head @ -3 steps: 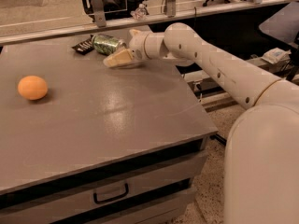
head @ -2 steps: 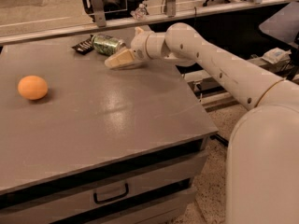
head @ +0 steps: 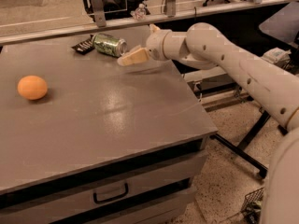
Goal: Move green can near rxbar chocolate
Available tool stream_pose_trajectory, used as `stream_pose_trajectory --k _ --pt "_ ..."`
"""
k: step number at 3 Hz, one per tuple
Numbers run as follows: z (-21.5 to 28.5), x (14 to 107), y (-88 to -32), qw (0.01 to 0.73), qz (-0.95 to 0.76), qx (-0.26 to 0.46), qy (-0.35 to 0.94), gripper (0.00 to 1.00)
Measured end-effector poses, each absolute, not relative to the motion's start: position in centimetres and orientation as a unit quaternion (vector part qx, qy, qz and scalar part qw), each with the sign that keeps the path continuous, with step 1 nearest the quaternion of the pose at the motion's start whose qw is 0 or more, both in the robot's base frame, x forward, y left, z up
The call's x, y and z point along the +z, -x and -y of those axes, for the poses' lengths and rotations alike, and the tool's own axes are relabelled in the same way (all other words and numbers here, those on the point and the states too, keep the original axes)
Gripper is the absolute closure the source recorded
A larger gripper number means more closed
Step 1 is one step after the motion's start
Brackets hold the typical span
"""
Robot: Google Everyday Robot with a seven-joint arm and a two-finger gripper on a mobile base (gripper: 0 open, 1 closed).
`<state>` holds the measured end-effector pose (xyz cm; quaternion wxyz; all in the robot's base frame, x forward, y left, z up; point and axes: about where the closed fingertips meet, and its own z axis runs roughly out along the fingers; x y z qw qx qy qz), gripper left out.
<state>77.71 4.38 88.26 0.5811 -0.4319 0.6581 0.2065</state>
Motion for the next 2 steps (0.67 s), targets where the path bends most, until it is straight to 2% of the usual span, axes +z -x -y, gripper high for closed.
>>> stream_pose_trajectory --k 1,2 --pt "1.4 90.4 -74.8 0.586 -0.672 0.178 0.416 0.0" --pt "2.9 91.0 -74.0 0.588 -0.675 0.168 0.413 0.0"
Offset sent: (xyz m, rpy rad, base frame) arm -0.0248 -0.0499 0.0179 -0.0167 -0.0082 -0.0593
